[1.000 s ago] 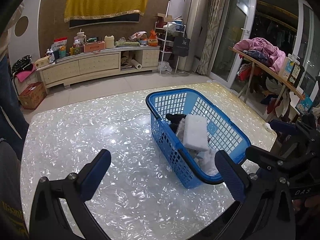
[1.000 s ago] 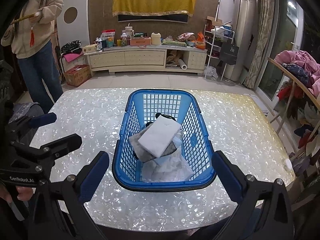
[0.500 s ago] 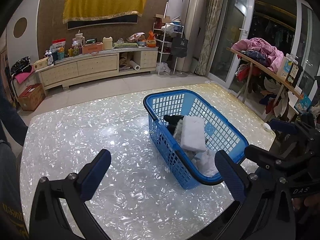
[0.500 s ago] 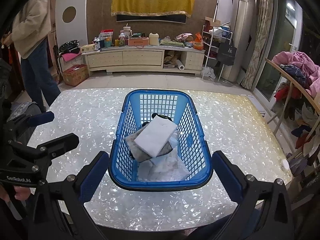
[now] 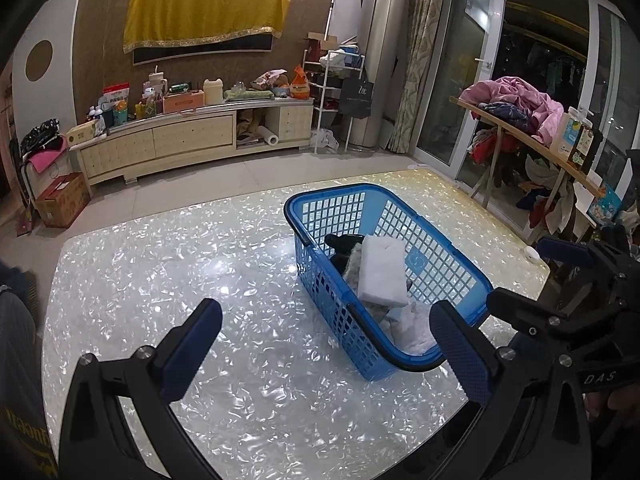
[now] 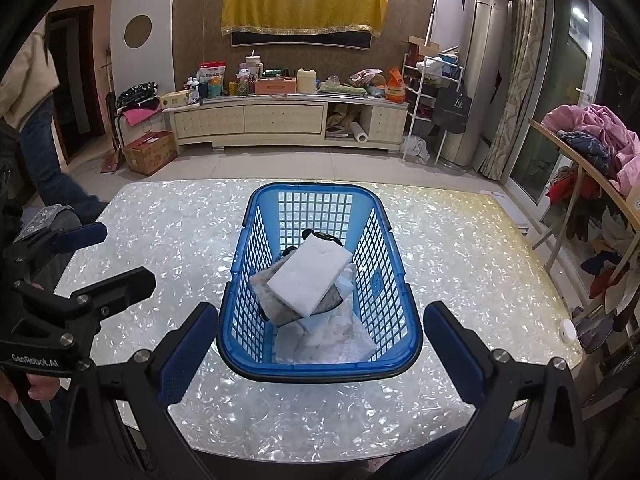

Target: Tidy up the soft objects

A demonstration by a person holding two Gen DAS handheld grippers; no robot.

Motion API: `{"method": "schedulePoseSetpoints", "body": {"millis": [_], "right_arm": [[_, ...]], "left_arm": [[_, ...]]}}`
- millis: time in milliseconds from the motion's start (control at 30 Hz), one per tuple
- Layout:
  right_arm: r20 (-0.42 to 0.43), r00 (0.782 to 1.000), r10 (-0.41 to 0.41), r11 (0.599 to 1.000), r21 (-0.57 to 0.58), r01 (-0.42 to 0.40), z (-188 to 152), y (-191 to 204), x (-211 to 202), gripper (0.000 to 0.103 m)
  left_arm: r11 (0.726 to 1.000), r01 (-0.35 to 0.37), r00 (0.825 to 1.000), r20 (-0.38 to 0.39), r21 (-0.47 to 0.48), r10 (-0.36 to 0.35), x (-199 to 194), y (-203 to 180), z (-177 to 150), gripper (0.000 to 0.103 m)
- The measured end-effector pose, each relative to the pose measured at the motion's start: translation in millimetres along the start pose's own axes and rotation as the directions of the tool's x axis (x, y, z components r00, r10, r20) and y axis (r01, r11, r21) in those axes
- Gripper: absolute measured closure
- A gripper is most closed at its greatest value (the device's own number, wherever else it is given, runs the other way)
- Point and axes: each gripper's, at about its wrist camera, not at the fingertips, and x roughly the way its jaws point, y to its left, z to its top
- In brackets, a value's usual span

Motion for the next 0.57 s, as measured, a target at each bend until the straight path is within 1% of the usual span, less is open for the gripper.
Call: {"method": "schedulePoseSetpoints", "body": {"millis": [567], "right_arm": [[0.006,1.0,-0.008,1.0,-0.001,0.008,0.9,1.6,-2.2,0.0]], "left_arm": [[1.0,0.012,1.0,0.005,0.008,-0.012,-4.7,-3.7,1.7,0.0]]}}
